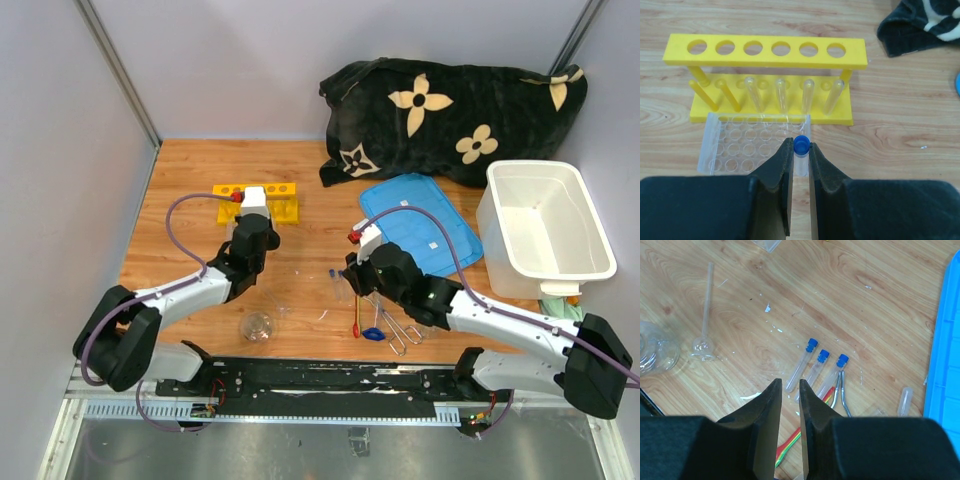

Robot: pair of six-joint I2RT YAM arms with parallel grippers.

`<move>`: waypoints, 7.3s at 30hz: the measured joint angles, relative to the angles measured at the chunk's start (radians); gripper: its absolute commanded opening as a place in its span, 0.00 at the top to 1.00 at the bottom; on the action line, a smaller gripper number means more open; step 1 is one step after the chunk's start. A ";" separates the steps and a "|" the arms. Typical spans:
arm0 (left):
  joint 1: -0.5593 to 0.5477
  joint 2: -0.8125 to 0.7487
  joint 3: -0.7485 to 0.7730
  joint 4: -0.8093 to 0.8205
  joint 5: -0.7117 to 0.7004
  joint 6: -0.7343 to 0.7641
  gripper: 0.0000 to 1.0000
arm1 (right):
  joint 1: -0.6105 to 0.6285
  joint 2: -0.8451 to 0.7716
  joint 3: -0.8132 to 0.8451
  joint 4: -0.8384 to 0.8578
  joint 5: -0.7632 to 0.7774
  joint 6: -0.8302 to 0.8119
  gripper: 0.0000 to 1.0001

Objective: Organize the chemistry lab equipment
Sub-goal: Insert the test tube into the slot of the test tube rack, then pick up the test tube at the center of the board.

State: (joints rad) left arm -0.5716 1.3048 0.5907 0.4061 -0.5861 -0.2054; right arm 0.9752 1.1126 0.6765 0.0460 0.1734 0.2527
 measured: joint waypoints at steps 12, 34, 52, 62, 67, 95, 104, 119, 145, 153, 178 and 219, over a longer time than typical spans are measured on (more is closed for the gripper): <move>0.059 0.039 0.004 0.072 0.016 0.002 1.00 | -0.066 0.019 -0.001 0.009 -0.063 -0.008 0.79; 0.078 0.122 0.006 0.122 0.066 -0.001 1.00 | -0.119 0.071 -0.001 0.032 -0.126 -0.015 0.79; 0.084 0.156 0.009 0.172 0.068 0.003 1.00 | -0.138 0.098 -0.001 0.038 -0.149 -0.015 0.79; 0.085 0.175 0.009 0.209 0.068 0.011 1.00 | -0.150 0.118 -0.001 0.048 -0.160 -0.015 0.79; 0.085 0.177 0.006 0.218 0.069 0.011 1.00 | -0.152 0.119 -0.001 0.053 -0.166 -0.015 0.79; 0.085 0.116 -0.056 0.199 0.074 -0.021 1.00 | -0.173 0.127 -0.001 0.061 -0.181 -0.014 0.79; 0.085 0.140 -0.060 0.199 0.078 -0.020 1.00 | -0.179 0.129 -0.001 0.062 -0.187 -0.014 0.79; 0.085 0.138 -0.060 0.196 0.093 -0.029 0.49 | -0.179 0.135 -0.001 0.062 -0.197 -0.014 0.79; 0.085 -0.475 0.129 -0.479 0.353 -0.315 0.05 | -0.179 0.178 0.332 -0.363 -0.212 0.020 0.73; 0.085 -0.594 0.129 -0.636 0.536 -0.395 0.08 | -0.177 0.274 0.334 -0.465 -0.230 0.082 0.72; 0.085 -0.626 0.121 -0.824 0.633 -0.457 0.18 | -0.045 0.591 0.392 -0.406 -0.214 0.167 0.75; 0.085 -0.587 0.124 -0.847 0.633 -0.457 0.18 | -0.069 0.663 0.426 -0.401 -0.119 0.159 0.78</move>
State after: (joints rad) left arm -0.4862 0.7181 0.7143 -0.4412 0.0471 -0.6628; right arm 0.9066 1.7756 1.1023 -0.3546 0.0547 0.4118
